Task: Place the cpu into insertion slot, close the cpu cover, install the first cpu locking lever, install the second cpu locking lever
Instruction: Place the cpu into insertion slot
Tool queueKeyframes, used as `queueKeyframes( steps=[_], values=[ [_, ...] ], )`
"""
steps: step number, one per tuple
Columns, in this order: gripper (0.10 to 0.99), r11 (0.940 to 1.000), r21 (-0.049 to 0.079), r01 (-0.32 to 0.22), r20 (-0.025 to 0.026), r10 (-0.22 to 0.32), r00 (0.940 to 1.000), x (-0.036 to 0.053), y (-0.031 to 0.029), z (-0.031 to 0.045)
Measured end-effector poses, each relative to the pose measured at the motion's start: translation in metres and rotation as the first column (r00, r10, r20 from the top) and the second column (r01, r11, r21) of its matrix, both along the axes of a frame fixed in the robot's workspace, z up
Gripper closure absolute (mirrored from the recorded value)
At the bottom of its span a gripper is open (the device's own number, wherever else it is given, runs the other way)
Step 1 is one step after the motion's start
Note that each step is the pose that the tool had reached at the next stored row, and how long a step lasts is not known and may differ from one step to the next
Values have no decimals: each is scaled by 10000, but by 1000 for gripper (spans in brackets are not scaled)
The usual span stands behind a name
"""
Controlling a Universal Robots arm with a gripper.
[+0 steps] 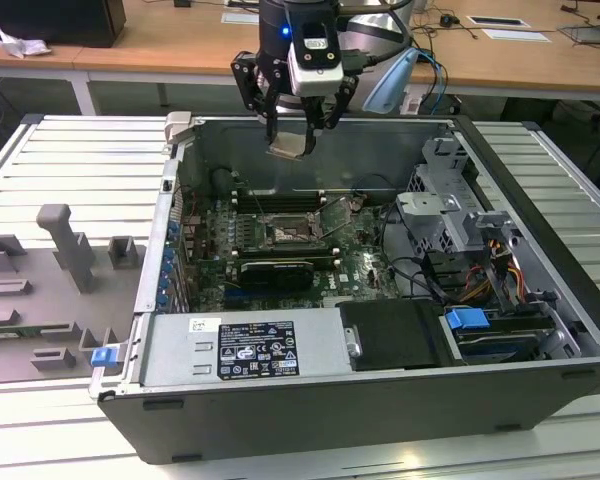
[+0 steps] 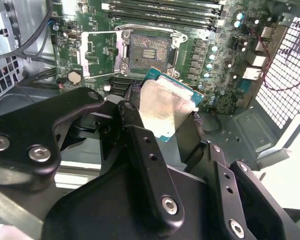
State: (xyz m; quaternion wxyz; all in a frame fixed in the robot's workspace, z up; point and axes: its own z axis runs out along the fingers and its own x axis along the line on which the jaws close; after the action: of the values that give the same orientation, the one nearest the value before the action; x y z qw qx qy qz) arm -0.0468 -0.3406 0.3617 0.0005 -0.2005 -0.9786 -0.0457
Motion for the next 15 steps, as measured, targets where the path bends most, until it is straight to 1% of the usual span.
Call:
queueKeyframes(
  steps=[7,15],
  values=[
    [557,9994,0,339,0,-339,9994,-11,0,-4],
    [557,9964,0,844,0,-844,9964,-23,0,-8]
  ],
)
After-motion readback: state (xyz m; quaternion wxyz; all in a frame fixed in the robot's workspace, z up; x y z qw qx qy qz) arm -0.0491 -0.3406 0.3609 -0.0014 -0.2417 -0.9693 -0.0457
